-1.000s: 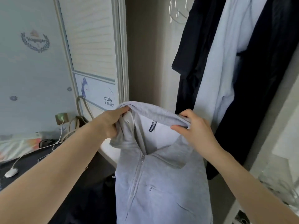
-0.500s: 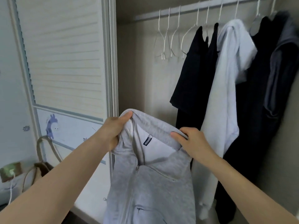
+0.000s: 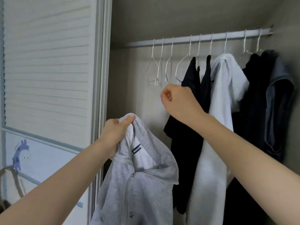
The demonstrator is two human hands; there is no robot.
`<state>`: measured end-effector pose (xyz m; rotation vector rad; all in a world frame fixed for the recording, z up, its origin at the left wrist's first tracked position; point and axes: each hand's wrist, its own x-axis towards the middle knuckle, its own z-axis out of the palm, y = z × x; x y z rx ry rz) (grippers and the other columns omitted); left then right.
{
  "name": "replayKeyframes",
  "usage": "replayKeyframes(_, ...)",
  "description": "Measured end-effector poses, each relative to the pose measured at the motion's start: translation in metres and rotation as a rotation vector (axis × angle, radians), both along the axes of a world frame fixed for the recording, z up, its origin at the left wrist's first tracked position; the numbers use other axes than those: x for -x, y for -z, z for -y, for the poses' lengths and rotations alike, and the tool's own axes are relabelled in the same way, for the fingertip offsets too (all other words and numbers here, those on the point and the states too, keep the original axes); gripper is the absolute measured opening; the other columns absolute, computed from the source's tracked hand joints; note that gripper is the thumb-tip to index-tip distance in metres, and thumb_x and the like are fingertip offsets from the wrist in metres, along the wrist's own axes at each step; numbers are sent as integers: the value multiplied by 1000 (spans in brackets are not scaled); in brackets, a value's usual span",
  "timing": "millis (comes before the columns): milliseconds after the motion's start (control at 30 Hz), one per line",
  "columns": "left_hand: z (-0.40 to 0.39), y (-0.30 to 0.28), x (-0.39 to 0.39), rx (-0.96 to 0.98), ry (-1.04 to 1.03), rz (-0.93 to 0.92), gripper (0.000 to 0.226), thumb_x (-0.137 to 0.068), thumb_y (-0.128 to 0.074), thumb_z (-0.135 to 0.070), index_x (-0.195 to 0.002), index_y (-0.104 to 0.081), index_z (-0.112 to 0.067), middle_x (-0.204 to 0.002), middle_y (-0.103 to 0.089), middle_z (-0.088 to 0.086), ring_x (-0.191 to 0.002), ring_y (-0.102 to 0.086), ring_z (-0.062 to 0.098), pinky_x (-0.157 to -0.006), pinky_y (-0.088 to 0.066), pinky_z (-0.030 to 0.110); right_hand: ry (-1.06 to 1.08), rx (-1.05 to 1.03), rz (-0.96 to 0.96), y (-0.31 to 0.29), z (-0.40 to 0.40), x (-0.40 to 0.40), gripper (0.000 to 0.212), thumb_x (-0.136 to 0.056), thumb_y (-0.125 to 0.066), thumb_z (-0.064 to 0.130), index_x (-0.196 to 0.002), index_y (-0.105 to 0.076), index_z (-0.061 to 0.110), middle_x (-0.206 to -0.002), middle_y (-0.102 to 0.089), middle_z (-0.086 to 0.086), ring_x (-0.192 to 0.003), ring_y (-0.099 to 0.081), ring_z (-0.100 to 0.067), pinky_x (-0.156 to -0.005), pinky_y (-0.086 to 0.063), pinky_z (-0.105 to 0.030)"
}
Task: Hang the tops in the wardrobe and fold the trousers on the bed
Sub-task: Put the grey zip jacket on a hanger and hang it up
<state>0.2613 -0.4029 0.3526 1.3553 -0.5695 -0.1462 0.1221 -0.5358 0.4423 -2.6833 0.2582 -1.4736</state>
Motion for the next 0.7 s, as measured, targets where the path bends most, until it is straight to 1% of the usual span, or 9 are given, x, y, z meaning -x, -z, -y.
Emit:
replayKeyframes(100, 13, -9, -11, 21, 14, 34, 42, -87, -70, -41, -97, -70, 0, -98, -73, 19, -98, -70, 34, -96, -52, 52, 104, 161, 172, -56, 13, -24, 22, -95, -41, 16, -100, -59, 3, -98, -62, -11, -92, -57, -27, -78, -46, -33)
replayKeyframes(200, 23, -19, -20, 22, 33, 86, 37, -87, -70, -40, -88, -73, -3, -88, -75, 15, -93, -72, 32, -92, -55, 48, 225, 225, 197, -102, 31, -50, 23, -94, -43, 5, -115, -51, -2, -118, -51, -18, -105, -52, -32, -78, -36, -31)
replayKeyframes(300, 32, -27, -33, 7, 41, 142, 38, -87, -69, -40, -88, -74, -3, -88, -75, 16, -90, -72, 32, -93, -54, 50, 373, 138, 102, -132, 51, -77, 37, -88, -49, -4, -125, -42, -7, -127, -45, -21, -112, -49, -31, -79, -40, -33)
replayKeyframes(400, 42, -31, -43, 8, 53, 178, 39, -88, -68, -39, -88, -73, 0, -89, -75, 18, -92, -71, 35, -91, -53, 50, 515, -77, -26, -150, 77, -102, 54, -90, -50, 5, -138, -30, -11, -136, -39, -22, -118, -46, -34, -82, -40, -34)
replayKeyframes(433, 45, -32, -45, 7, 56, 185, 41, -88, -68, -39, -88, -73, 1, -89, -74, 19, -92, -71, 36, -90, -53, 50, 521, -120, -69, -153, 85, -109, 55, -91, -49, 9, -139, -32, -10, -137, -38, -22, -119, -46, -34, -82, -40, -34)
replayKeyframes(500, 50, -32, -50, 0, 62, 199, 46, -88, -68, -41, -92, -71, 5, -93, -73, 23, -95, -69, 38, -91, -53, 52, 474, -153, -124, -154, 99, -115, 47, -91, -44, 13, -134, -43, -7, -135, -44, -22, -119, -49, -35, -82, -41, -33)
replayKeyframes(567, 54, -31, -56, -7, 64, 206, 48, -88, -68, -42, -92, -71, 5, -96, -72, 25, -96, -68, 40, -92, -51, 53, 448, -184, -140, -154, 108, -119, 43, -92, -37, 11, -130, -49, -4, -128, -52, -21, -116, -52, -33, -77, -40, -30)
replayKeyframes(667, 59, -31, -64, -3, 56, 201, 40, -89, -68, -40, -86, -75, -1, -90, -74, 19, -92, -71, 35, -90, -54, 48, 371, -268, -128, -152, 118, -124, 39, -95, -31, 5, -129, -48, -4, -98, -57, -15, -96, -51, -28, -75, -39, -30)
replayKeyframes(700, 60, -31, -67, -8, 52, 201, 39, -89, -67, -40, -86, -75, -2, -88, -75, 18, -90, -72, 33, -89, -55, 46, 308, -315, -90, -152, 125, -128, 40, -97, -31, 4, -132, -45, -5, -101, -57, -16, -93, -46, -25, -70, -39, -29)
